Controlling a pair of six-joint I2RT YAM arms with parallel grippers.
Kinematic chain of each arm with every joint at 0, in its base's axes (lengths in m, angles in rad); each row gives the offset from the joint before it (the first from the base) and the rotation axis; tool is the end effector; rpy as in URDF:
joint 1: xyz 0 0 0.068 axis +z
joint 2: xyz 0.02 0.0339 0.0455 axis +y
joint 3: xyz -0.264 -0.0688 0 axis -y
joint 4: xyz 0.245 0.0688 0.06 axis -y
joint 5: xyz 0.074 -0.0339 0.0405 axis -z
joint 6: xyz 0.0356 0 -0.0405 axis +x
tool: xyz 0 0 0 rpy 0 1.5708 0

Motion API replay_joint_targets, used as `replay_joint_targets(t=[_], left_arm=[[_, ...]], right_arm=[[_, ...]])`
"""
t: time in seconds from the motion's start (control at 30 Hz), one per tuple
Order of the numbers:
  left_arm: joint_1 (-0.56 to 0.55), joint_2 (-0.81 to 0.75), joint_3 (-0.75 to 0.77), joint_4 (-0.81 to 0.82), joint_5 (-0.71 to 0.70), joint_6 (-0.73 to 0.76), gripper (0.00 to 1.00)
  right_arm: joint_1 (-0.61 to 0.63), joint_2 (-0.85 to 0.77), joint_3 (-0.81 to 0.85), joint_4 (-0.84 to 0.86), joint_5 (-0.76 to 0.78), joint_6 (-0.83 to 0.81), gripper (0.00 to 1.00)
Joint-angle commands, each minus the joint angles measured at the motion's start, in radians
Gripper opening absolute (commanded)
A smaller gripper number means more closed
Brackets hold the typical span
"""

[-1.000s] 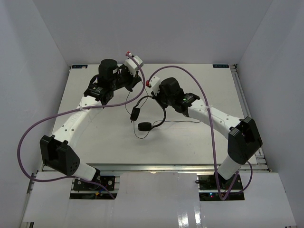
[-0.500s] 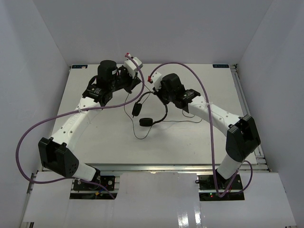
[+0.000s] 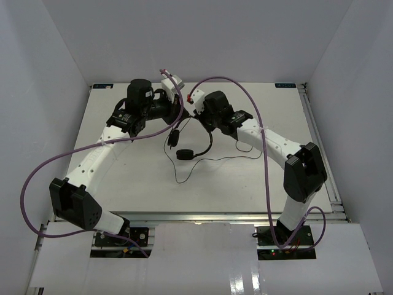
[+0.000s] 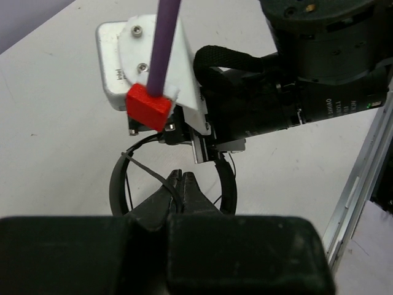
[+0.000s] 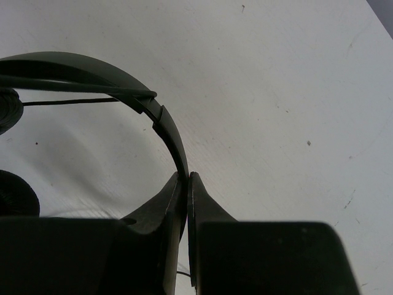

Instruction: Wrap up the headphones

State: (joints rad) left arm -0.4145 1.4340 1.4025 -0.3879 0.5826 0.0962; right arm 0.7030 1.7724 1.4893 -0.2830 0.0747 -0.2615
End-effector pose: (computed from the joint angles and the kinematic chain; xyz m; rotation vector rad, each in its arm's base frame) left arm 0.2901 -0.1490 0.3850 0.8655 1.8030 -0.7831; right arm 0.3201 0.2678 0.3026 -0.9535 1.9163 0.1794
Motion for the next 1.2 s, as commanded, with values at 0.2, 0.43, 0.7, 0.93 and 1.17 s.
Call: replay_joint_targets(t=[0.2,0.43,0.7,0.93,1.17], left_arm=[[-0.056,0.019,0.047,0.092,0.082,-0.104,0.00],[-0.074,0.020,-0.002,0.155,0.111,-0.215,0.00],[-0.079,0.002,-0.127,0.287,0.113,-0.336,0.01],[-0.102,0.041,-0.103,0.316,0.123,-0.372,0.01],[-0.115,0.010,-0.162,0.332,0.115,-0.407,0.06]], right_arm=[[-0.016,0.033,0.072,-0.048,-0.026,0.060,0.08],[-0.036,0.041,0.094,-0.059,-0.051,0.081,0.08],[-0.046,0.039,0.106,-0.071,-0.065,0.092,0.08],[-0.046,0.039,0.108,-0.074,-0.065,0.097,0.08],[-0.079,0.034,0.116,-0.073,-0.109,0.114,0.08]])
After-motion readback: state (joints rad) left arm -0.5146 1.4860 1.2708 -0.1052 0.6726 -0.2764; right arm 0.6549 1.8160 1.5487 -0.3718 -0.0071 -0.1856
